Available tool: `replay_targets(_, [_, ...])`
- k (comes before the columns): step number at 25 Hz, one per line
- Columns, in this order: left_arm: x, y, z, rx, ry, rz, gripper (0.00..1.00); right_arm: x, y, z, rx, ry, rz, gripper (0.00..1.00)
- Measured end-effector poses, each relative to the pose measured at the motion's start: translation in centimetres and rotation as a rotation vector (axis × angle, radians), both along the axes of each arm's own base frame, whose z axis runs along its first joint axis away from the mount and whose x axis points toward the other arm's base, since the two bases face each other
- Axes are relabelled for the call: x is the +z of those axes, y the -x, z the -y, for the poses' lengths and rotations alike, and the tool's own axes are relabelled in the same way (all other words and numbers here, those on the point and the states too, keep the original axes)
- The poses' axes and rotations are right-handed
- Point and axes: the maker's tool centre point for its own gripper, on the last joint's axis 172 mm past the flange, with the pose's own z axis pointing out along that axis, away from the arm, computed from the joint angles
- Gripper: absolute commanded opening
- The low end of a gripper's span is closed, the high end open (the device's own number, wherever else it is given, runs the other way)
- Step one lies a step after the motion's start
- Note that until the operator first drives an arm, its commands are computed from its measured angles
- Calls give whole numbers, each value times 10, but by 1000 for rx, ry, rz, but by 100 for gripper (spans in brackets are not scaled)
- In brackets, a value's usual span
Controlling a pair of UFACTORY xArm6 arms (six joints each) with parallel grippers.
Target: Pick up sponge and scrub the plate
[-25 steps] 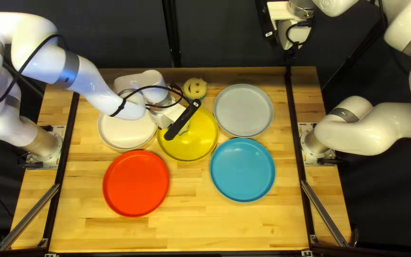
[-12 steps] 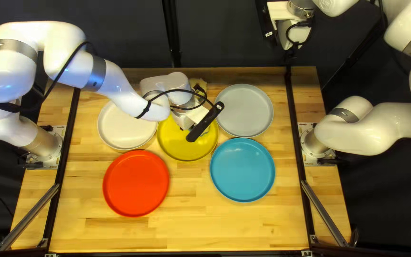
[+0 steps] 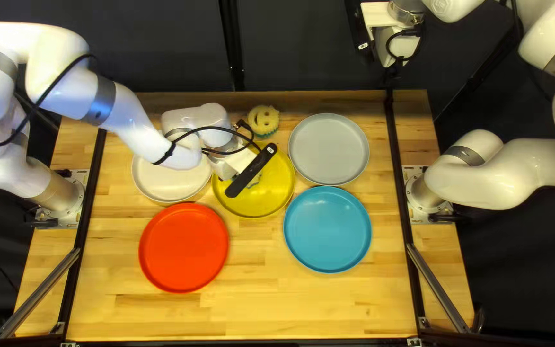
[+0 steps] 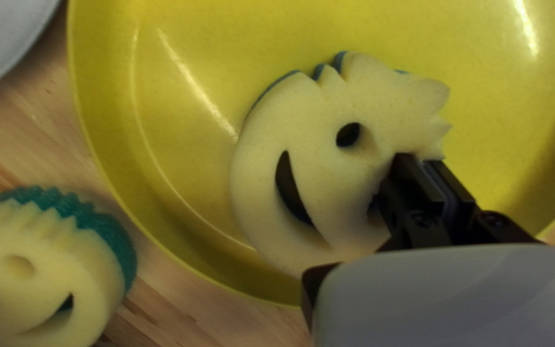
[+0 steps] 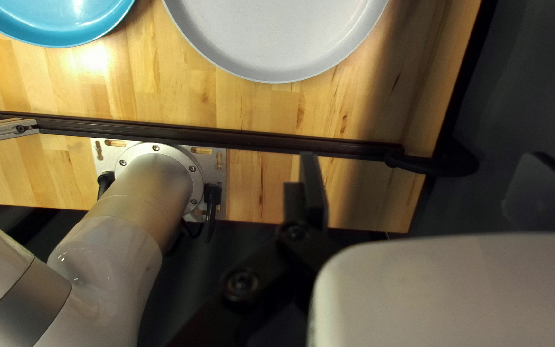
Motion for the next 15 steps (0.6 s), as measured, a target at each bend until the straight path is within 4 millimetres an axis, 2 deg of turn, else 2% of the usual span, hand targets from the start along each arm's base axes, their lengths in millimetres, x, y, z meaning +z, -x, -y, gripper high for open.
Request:
replay_targets(3, [0,1,2,3,0,-3,0,0,0,0,0,0,0,100])
replay_targets(6, [2,-12,1,1,1,4,0,0,0,0,0,0,0,100])
replay_targets(15, [10,-83,-10,-30,-9,43,0,0,0,0,0,0,0,100])
